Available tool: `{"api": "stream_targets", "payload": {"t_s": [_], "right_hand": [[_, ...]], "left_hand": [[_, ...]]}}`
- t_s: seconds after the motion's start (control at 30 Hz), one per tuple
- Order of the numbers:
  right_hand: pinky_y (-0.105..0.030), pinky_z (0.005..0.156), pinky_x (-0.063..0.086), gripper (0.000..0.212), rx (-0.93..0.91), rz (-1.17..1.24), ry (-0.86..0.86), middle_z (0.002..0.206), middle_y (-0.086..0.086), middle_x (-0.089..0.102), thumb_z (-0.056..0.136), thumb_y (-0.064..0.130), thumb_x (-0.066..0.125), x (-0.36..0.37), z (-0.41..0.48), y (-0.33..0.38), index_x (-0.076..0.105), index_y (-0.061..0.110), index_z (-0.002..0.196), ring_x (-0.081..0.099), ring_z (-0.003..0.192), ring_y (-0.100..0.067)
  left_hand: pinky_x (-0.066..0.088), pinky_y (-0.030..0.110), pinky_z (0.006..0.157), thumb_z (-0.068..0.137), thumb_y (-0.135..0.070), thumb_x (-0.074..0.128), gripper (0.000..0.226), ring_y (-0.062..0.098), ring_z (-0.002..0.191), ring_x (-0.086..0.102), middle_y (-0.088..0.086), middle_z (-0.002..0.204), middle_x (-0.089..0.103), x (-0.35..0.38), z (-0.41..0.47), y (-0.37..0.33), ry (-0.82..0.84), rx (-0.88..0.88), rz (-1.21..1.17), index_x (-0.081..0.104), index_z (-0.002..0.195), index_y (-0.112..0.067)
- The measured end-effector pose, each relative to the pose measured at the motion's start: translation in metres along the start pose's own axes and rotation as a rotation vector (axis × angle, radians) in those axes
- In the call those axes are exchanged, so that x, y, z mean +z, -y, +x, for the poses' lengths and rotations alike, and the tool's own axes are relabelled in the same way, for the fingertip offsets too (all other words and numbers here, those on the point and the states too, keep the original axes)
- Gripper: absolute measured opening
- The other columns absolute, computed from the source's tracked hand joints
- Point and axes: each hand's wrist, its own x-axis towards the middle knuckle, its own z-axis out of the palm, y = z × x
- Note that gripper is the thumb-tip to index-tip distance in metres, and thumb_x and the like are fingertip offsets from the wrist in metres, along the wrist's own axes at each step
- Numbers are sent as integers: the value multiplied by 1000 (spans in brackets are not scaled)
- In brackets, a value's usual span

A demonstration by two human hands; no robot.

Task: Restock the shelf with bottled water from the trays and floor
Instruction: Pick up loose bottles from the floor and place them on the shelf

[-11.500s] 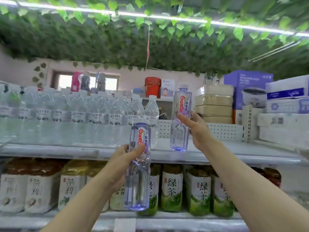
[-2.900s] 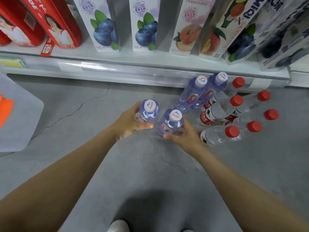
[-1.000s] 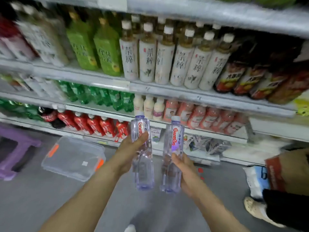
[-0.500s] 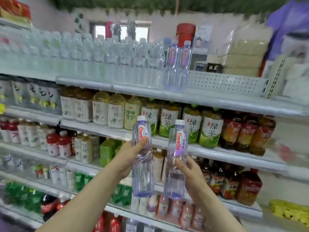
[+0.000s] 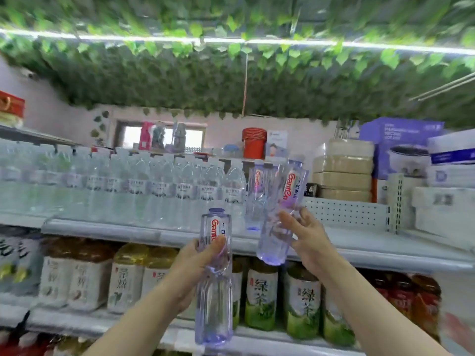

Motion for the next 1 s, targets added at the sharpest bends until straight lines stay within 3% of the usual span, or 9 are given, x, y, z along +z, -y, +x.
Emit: {"api": "stream_targets", "payload": {"t_s": [0.13,0.2,0.33,0.5,0.63,0.7,0.77,0.9,1.0], "right_hand": [[-44,93,50,56,-68,-56,-63,102,-5,73,69,36,83,26,61,10,68,14,118,68,100,-24],[-40,90,46,66,-80,-117,-113,105,-4,71,65,43,85,34,83,6,69,11,120,65,99,-22],[-46,107,43,89,-65,-159,-185,121,-4,71,61,48,89,40,108,-10,60,11,136,65,116,-22],[-41,103,44,53,-41,-196,-236,111,0,70,78,29,84,49,116,-31,61,18,125,64,105,-17],[-46,109,42,72,-2,-199,-242,116,-3,71,71,37,85,50,124,-48,61,18,137,62,119,-25],[-44,109,41,68,4,-214,-251,118,-2,66,80,32,83,50,128,-52,56,17,141,58,123,-25],[-46,111,39,78,12,-239,-252,118,-2,61,84,32,81,45,134,-55,45,14,151,54,122,-26],[-40,106,44,90,9,-384,-228,141,-14,53,84,41,79,38,139,-55,35,11,156,52,124,-27],[-33,97,44,89,0,-519,-209,127,-7,53,84,47,78,34,138,-53,36,14,156,52,113,-22]], "left_hand": [[49,57,100,47,-67,88,101,23,98,73,6,104,77,-24,29,-17,84,39,15,57,124,-9],[50,54,100,37,-70,89,110,24,97,74,7,103,77,-35,42,-21,111,61,14,57,122,-10],[50,56,99,27,-69,92,117,27,101,73,9,105,76,-54,66,-29,144,74,-21,56,121,-9],[50,64,95,46,-54,93,97,38,103,69,13,107,75,-65,85,-33,158,28,-117,55,123,-8],[52,60,92,40,-55,96,102,36,104,69,15,107,75,-64,90,-32,171,18,-157,58,121,-5],[53,61,91,60,-48,89,81,38,95,71,16,106,75,-62,93,-31,180,17,-151,56,122,-5],[54,61,89,74,-36,77,61,41,90,70,16,104,75,-62,99,-28,166,12,-147,55,122,-5],[56,60,86,81,-34,72,51,45,90,69,11,99,77,-58,105,-27,149,32,-122,57,120,-6],[62,51,76,80,-32,70,48,35,86,74,10,94,77,-52,108,-28,134,55,-112,58,117,-4]]}}
